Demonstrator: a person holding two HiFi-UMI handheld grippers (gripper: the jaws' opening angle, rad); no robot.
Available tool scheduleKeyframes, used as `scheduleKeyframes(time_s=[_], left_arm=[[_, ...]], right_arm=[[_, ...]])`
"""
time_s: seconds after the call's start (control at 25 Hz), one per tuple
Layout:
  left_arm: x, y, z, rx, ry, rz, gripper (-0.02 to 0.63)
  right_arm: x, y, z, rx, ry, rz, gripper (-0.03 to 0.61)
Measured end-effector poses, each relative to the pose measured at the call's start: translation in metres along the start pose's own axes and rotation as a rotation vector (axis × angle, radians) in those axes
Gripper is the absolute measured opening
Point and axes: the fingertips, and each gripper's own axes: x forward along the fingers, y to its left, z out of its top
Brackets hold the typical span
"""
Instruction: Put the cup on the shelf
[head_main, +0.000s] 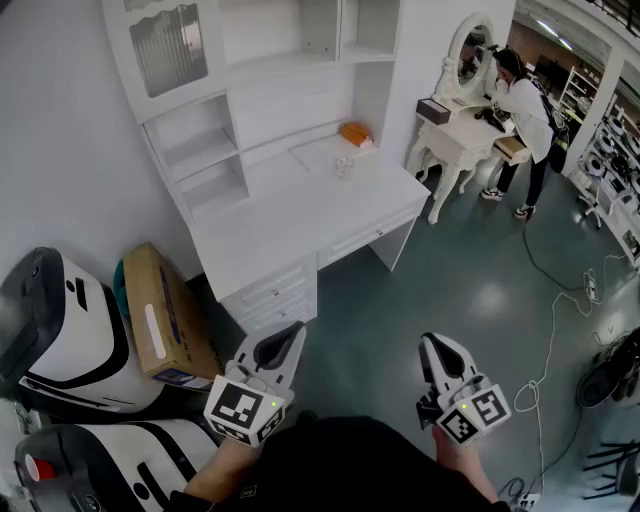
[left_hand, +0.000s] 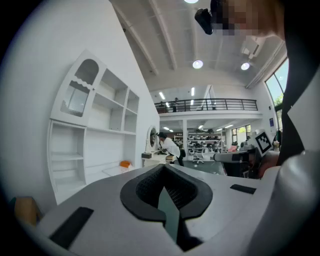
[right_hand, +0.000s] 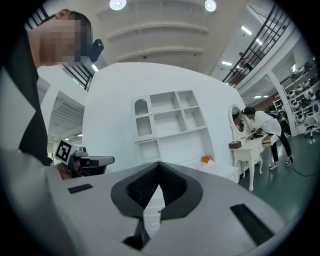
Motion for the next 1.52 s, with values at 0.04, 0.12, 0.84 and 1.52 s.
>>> scheduleKeyframes(time_s=[0.04, 0.12, 0.84, 1.52], left_arm=[[-0.001, 0.001, -0.001, -0.007, 0.002, -0.008, 0.011], [-0.002, 0.004, -0.004, -0.011, 0.008, -0.021, 0.011], [-0.014, 0.066, -0.021, -0.006, 0.036, -0.072, 0.012], [0.122, 0.081, -0.016, 0.004, 0.067, -0.074, 0.012]], right_arm=[[0.002, 0.002, -0.001, -0.001, 0.001, -0.001, 0.015], [0.005, 0.006, -0.005, 0.001, 0.004, -0.006, 0.015], [0.054, 0.063, -0.023, 0.027, 0.005, 0.035, 0.017], [0.118, -0.059, -0.02, 0.064, 0.028, 0.066, 0.017]])
